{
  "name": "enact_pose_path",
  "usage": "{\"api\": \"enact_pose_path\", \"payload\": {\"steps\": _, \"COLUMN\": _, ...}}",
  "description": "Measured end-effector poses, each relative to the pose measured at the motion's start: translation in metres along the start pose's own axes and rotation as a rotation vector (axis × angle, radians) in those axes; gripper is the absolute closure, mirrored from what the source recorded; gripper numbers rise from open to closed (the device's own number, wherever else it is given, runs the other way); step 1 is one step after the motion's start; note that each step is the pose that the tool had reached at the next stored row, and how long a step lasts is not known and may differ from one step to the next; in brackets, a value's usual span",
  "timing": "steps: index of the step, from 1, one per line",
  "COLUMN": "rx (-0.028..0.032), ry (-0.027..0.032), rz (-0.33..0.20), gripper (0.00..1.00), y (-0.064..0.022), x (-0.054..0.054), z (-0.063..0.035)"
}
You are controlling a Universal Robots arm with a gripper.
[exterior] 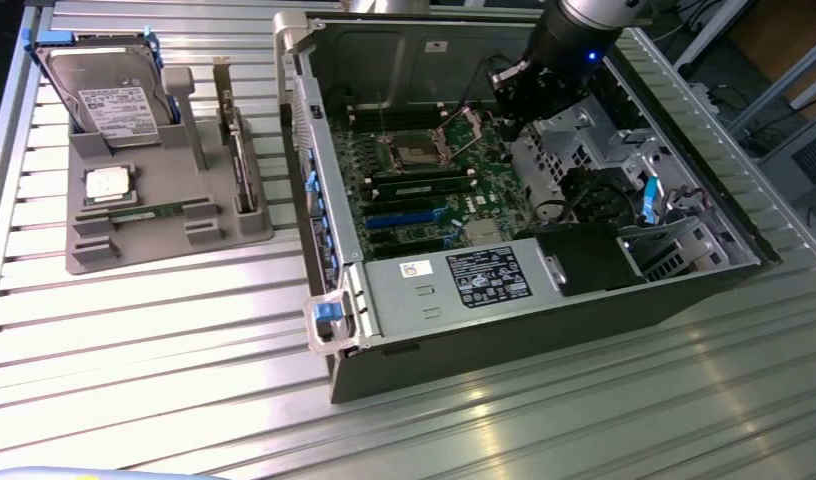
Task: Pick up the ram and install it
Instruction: 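Press down the ram until it locks into place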
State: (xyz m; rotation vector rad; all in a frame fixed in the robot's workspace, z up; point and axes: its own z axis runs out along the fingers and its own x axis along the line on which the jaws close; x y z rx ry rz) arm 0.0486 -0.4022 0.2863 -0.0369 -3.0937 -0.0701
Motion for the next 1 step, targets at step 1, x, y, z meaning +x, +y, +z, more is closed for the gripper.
{"api": "enact_pose_path", "payload": {"steps": 1, "rx": 0.0, "ry": 0.0, "rz": 0.0, "gripper": 0.9, "y": 0.0, "x": 0.0, "z": 0.0}}
